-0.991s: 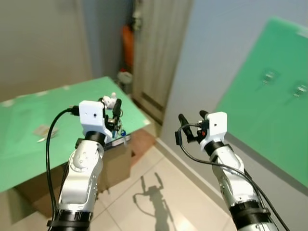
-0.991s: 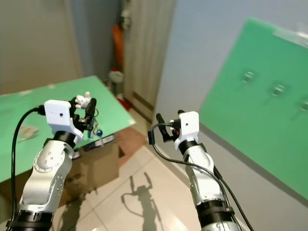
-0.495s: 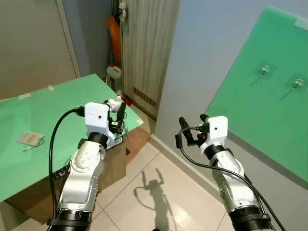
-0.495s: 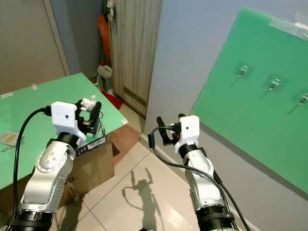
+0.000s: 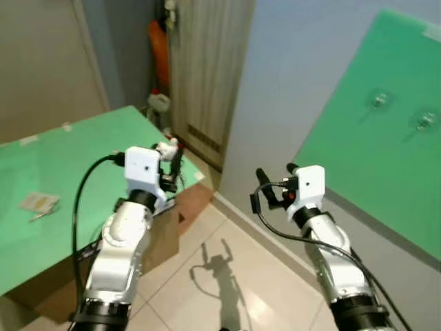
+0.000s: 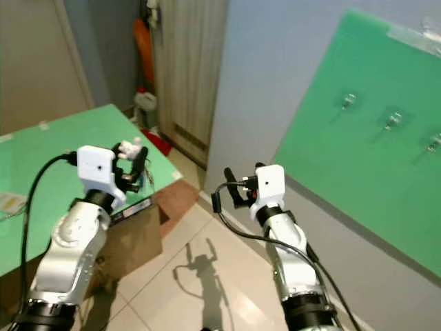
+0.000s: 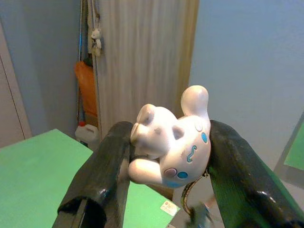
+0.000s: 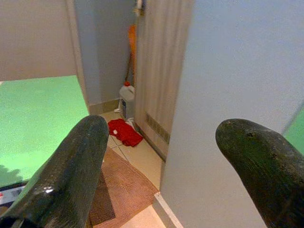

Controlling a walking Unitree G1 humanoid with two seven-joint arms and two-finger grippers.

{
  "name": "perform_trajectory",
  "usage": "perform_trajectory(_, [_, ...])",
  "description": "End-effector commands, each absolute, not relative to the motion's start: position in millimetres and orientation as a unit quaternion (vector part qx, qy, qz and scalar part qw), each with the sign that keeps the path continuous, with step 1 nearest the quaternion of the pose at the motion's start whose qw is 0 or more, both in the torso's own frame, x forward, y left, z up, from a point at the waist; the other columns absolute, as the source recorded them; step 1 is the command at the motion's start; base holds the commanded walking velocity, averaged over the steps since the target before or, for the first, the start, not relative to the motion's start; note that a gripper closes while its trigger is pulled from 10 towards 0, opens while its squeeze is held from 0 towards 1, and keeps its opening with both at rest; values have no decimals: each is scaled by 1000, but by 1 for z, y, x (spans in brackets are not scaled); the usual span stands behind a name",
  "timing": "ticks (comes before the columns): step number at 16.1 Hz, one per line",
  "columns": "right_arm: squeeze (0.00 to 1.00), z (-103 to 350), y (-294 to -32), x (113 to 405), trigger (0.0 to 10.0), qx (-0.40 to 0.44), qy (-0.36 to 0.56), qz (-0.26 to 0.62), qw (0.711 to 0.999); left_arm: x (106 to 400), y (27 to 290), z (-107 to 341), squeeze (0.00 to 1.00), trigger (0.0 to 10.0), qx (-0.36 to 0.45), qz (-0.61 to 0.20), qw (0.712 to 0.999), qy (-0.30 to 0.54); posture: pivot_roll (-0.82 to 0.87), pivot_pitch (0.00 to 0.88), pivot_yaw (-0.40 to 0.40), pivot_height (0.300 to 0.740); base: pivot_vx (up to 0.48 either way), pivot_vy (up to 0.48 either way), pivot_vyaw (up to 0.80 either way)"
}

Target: Hang keys on a hook

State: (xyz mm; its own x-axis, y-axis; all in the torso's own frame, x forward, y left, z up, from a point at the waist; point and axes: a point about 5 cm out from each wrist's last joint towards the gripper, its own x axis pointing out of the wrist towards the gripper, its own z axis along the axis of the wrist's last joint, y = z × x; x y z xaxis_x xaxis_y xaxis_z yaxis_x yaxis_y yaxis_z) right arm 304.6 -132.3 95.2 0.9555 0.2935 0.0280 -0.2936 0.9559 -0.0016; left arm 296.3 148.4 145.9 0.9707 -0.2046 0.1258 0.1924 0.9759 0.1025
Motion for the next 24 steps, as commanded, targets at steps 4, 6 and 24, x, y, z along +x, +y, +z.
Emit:
perform_trajectory(4, [0, 102, -131, 309, 10000, -10, -26, 153, 988, 297, 140, 147, 0, 0, 42, -121, 989, -71, 47, 0, -82, 740, 0, 108, 0])
perform_trajectory(6, [0, 102, -130, 310, 10000, -8, -23, 157, 987, 298, 137, 146, 0, 0, 47, -127, 988, -70, 49, 0, -83, 740, 0, 480, -391])
perform_trajectory(24, [0, 97, -130, 311, 10000, -4, -12, 149, 989, 300, 132, 143, 0, 0, 72, -157, 983, -60, 48, 0, -68, 740, 0, 171, -693])
